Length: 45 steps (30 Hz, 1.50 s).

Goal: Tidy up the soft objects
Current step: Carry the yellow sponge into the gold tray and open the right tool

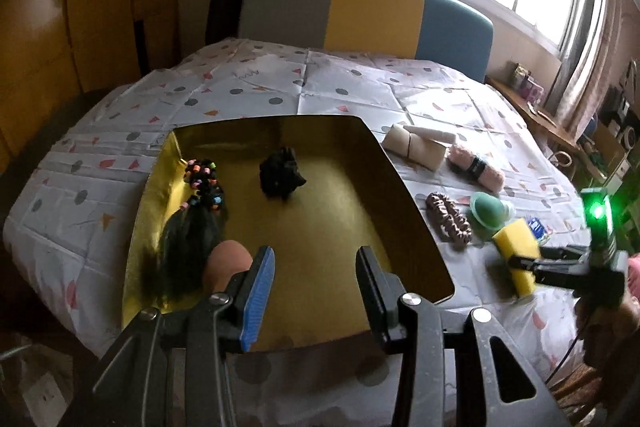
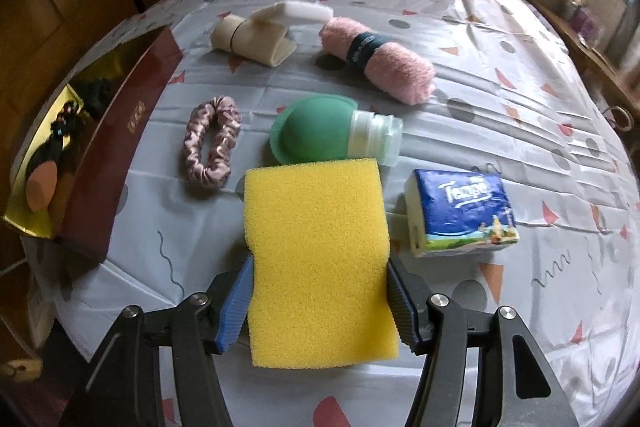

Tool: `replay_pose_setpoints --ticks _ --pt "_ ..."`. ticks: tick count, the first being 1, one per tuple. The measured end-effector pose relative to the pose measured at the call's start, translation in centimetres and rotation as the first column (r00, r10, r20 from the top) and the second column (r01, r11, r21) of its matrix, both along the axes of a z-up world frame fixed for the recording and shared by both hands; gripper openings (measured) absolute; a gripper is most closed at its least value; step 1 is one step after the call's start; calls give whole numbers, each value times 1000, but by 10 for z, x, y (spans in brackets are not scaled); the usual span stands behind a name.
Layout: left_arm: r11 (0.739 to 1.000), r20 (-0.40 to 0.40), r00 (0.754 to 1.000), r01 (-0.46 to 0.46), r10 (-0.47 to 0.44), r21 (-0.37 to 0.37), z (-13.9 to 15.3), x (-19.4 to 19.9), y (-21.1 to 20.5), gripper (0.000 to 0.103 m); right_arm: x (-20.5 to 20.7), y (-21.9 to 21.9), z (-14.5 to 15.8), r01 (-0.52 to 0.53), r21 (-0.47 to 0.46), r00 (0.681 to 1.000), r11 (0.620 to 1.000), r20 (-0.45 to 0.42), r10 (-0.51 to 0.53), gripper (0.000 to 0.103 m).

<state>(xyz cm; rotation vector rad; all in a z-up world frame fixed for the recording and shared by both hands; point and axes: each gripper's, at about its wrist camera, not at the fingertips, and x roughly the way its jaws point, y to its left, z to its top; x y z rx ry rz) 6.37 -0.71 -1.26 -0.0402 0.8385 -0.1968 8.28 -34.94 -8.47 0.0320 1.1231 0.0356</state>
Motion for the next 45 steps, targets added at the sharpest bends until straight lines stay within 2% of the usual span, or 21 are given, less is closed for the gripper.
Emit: replay_pose_setpoints --ticks 3,7,13,18,28,36,45 --pt "1000 -3 1000 1 -1 -1 0 -3 4 42 -3 4 14 23 5 999 1000 36 -24 61" --pt "1000 -5 1000 -6 6 -9 -2 -5 9 42 -3 24 36 4 20 996 1000 86 -6 61" --pt "999 -6 1000 -20 20 -26 -3 -9 18 42 11 80 62 -120 52 986 991 119 113 61" --pt "999 1 1000 -31 31 -30 -1 -12 24 42 31 133 68 -214 56 972 975 108 207 62" --pt "997 -20 998 -55 54 -49 -7 -12 38 42 98 205 59 -272 -8 961 962 54 272 62" --pt "993 -50 994 -96 93 -72 -16 -9 56 42 149 233 38 -288 -98 957 953 -2 289 63" --pt "990 -75 990 -125 119 -70 -23 -3 65 42 190 248 6 -288 -98 955 953 -98 279 66"
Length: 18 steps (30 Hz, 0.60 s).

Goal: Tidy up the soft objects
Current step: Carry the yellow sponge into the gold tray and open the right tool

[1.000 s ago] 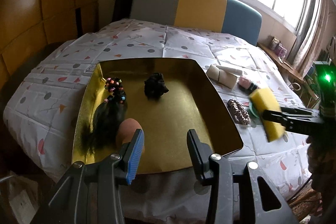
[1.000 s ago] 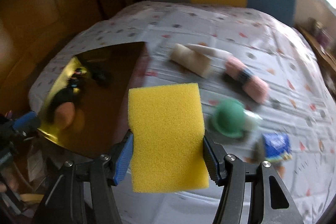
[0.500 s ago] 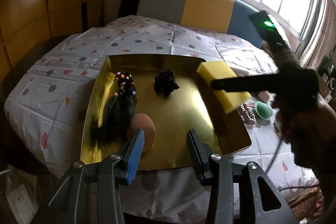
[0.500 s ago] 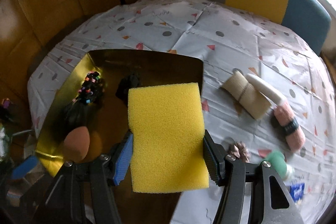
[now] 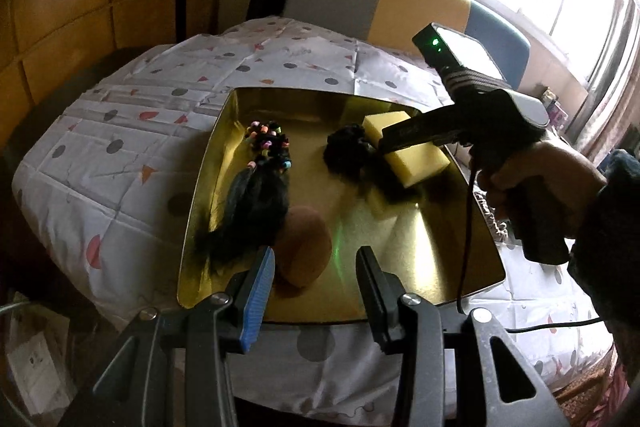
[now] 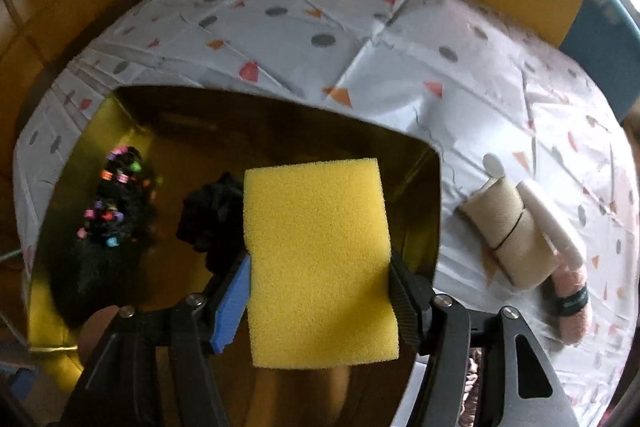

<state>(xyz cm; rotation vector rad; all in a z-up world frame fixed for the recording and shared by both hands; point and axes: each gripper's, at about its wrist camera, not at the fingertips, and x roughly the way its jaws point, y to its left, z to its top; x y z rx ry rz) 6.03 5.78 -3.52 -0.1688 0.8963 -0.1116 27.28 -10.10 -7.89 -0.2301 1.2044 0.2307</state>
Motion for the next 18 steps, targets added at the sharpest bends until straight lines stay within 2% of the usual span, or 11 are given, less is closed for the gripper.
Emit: replay_pose_setpoints --ticks 3,5,7,15,18 --pt "1000 -1 1000 -9 9 8 -1 2 1 42 -2 -5 0 10 43 1000 999 13 -11 70" --pt "1000 -1 1000 -10 10 13 -1 3 1 42 -9 -9 8 21 68 999 997 43 -24 89" --pt "1000 -2 1000 -13 13 16 -1 4 0 42 -18 -11 17 1 124 997 992 76 -10 95" --pt "999 21 1000 0 -1 32 8 -5 -7 42 -66 -35 41 3 186 988 982 151 -32 95" --pt "999 28 999 14 -15 38 12 -8 -12 42 -85 -47 51 2 178 979 984 201 -39 95"
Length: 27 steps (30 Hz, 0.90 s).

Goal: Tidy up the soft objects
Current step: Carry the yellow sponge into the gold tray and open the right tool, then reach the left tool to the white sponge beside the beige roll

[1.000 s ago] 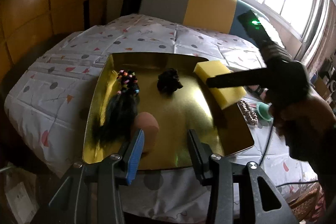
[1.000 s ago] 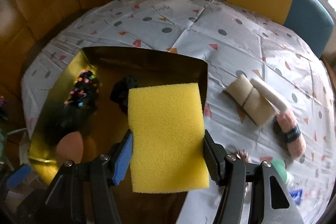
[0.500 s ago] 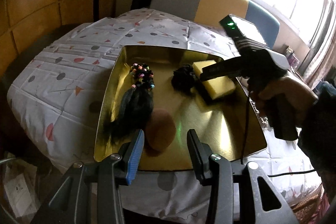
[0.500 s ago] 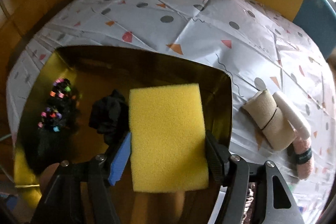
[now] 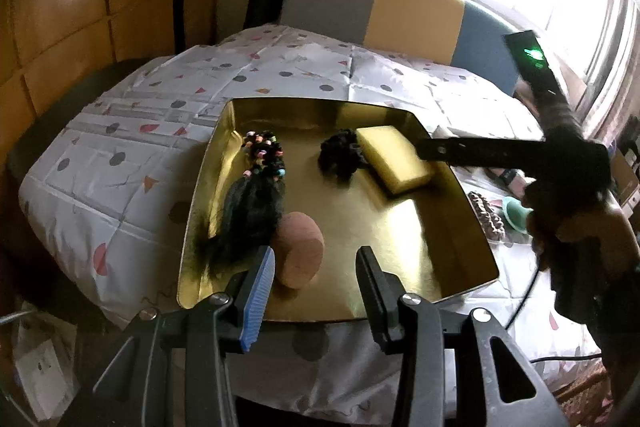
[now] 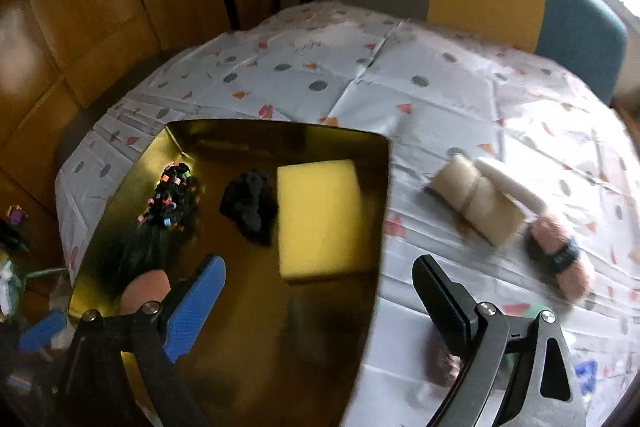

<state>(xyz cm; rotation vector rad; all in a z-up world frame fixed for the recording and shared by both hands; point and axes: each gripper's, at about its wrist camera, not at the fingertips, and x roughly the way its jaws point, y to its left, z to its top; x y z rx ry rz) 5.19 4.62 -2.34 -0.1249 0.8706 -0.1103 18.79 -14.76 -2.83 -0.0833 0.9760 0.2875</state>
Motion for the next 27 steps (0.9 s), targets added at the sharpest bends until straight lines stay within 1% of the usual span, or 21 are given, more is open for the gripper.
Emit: replay_pose_setpoints --ticks 5,14,17,19,21,23,24,27 --pt "1000 8 1000 25 -25 8 4 -4 -11 42 -32 -31 13 31 5 998 1000 63 -31 96" --pt "997 -4 998 67 -67 41 2 -7 -31 42 -59 -98 8 132 12 988 991 79 -133 96" --pt "996 -7 996 84 -83 39 2 -6 -35 42 -63 -133 9 198 -1 977 980 87 -197 96" --pt "995 -10 996 93 -92 41 3 -4 -38 42 -65 -159 8 253 -2 963 967 94 -252 96" --pt "994 -8 995 101 -101 43 4 -3 -43 42 -66 -187 7 323 2 942 946 101 -321 96" --pt "992 -12 992 122 -122 40 7 2 -50 42 -67 -219 3 402 22 910 915 101 -403 96" --pt "991 -14 992 128 -127 36 8 3 -53 42 -69 -237 -3 455 30 884 890 102 -455 96" --pt "985 -5 986 167 -167 34 18 11 -68 42 -76 -270 -15 539 75 834 839 93 -544 96"
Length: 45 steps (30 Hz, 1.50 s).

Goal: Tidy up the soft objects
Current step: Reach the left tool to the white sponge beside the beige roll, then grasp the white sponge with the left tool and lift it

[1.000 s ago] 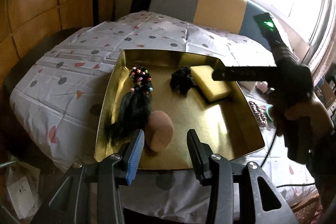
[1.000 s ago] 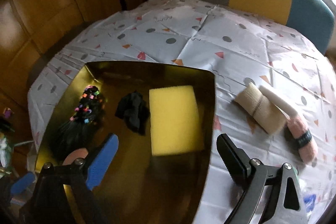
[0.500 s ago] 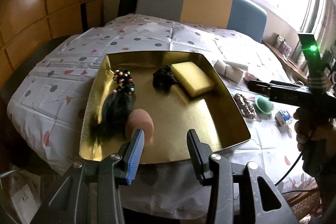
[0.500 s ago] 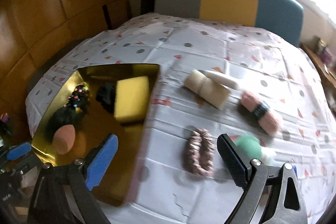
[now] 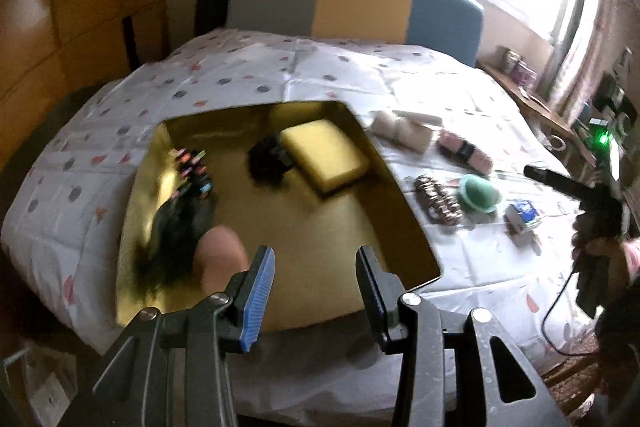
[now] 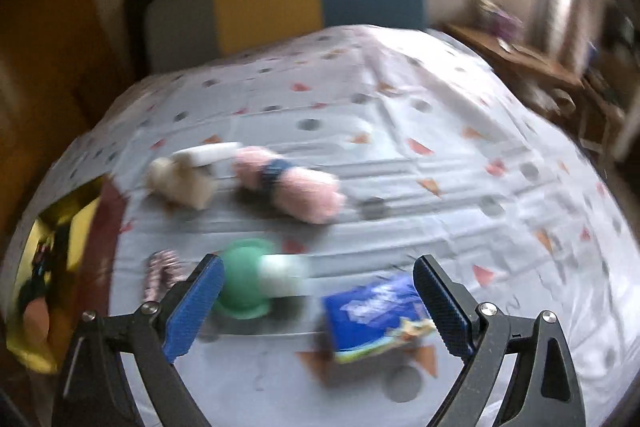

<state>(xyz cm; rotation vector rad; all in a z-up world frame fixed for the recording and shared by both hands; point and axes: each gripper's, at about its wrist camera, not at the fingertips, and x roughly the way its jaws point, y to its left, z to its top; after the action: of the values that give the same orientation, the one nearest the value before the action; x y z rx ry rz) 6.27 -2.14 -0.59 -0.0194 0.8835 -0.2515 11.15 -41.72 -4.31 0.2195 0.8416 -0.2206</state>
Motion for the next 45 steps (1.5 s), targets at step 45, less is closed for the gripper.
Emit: replay_pose_setpoints --ticks 45 --pt "777 -551 835 -338 -14 -532 -97 270 -185 35 3 -26 -8 35 211 999 977 -1 -36 98"
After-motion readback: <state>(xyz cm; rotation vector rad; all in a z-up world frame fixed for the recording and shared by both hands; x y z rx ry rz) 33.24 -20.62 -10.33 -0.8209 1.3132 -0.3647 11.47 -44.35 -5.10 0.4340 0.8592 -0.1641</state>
